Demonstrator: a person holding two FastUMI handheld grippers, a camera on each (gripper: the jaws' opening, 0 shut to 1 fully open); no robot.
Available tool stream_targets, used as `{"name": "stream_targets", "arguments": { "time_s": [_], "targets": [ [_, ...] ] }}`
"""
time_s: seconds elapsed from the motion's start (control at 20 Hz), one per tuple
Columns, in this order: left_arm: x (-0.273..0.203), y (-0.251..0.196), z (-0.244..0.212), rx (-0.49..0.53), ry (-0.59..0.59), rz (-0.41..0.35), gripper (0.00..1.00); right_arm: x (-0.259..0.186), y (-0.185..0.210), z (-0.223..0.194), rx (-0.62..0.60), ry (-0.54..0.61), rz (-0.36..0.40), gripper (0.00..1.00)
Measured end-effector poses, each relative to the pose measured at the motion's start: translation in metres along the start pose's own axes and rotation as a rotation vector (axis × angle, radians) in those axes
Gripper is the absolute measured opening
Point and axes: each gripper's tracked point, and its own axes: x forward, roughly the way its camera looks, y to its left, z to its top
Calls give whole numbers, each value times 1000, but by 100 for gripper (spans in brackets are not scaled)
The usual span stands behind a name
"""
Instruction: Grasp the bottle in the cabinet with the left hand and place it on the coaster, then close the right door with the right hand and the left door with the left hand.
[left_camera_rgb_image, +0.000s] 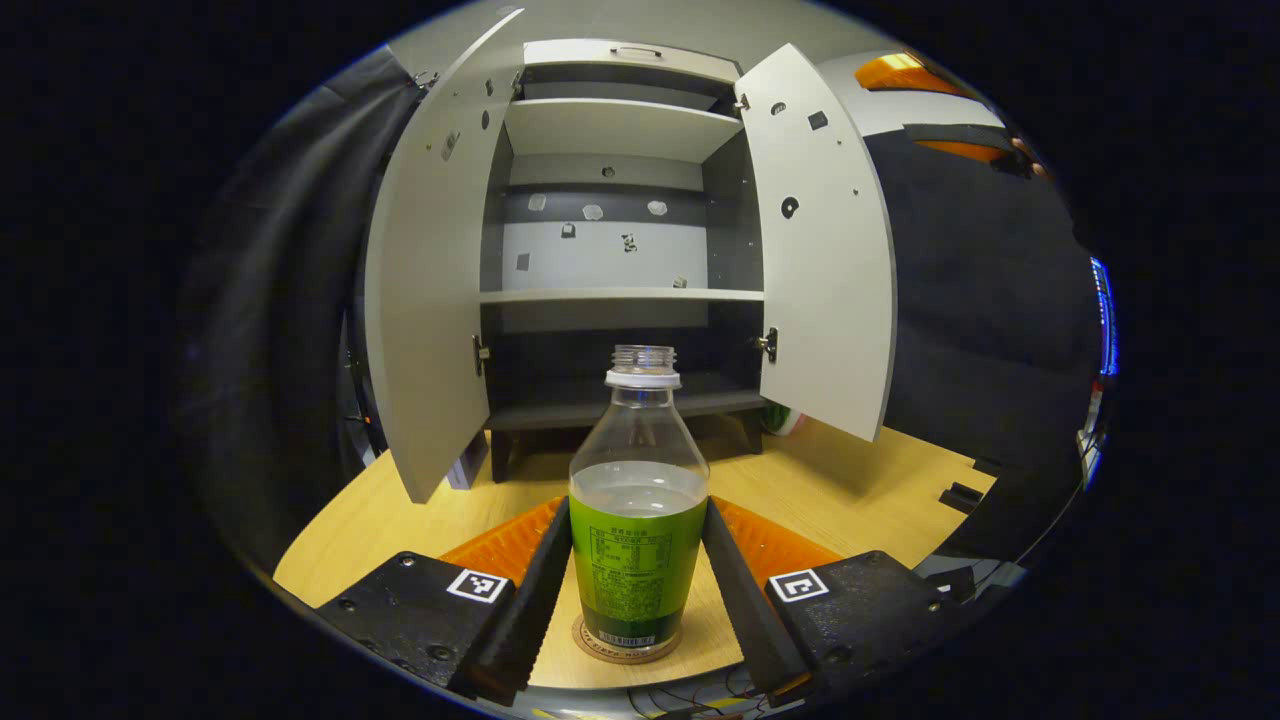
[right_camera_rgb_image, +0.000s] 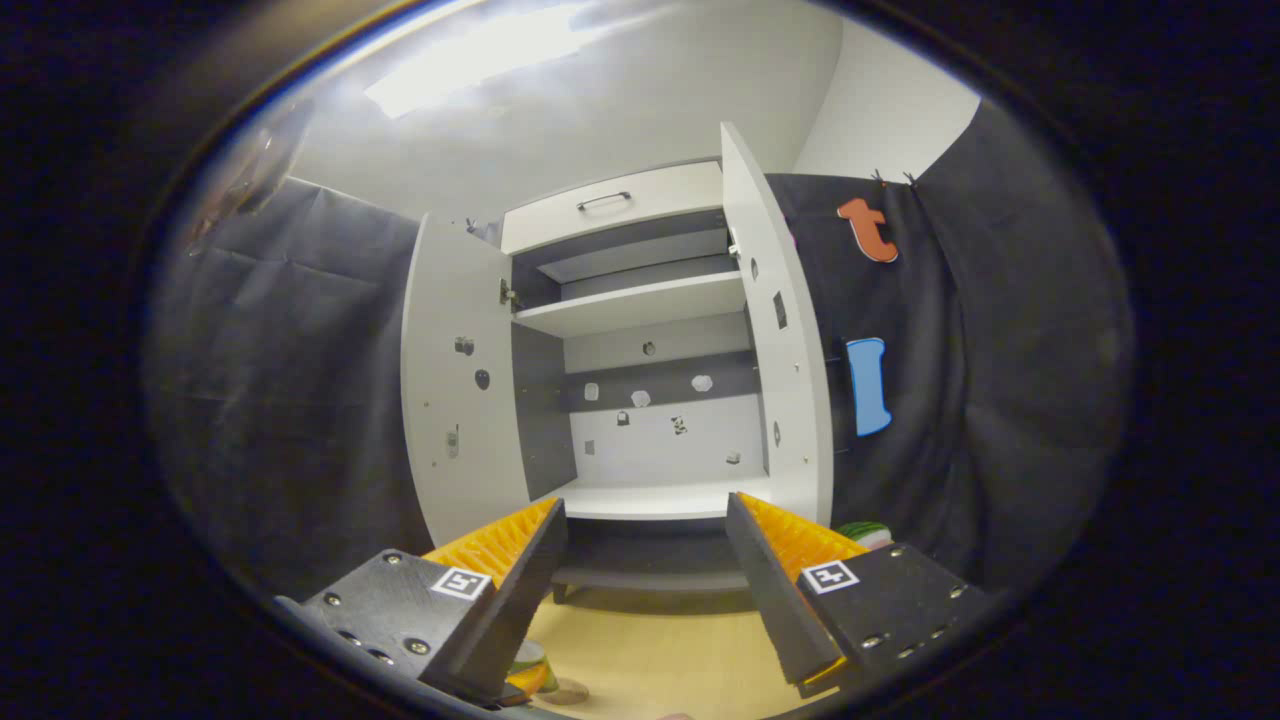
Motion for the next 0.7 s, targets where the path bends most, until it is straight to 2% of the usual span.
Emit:
{"name": "stream_targets", "arguments": {
  "time_s": [0.05,0.1,0.25,0.45,0.7],
  "targets": [
    [5,-1,-4,-2,-1,-17,80,7,1,-3,-2,11,-3,93],
    [10,0,-8,6,2,-24,80,13,2,-5,-7,17,-8,97],
    [27,9,-20,48,11,-32,81,26,4,-14,-24,24,2,98],
    [40,17,-34,22,53,-48,81,32,0,-25,-43,51,-6,98],
    [35,10,-27,22,53,-65,81,33,-10,-31,-53,59,-20,98]
  ]
}}
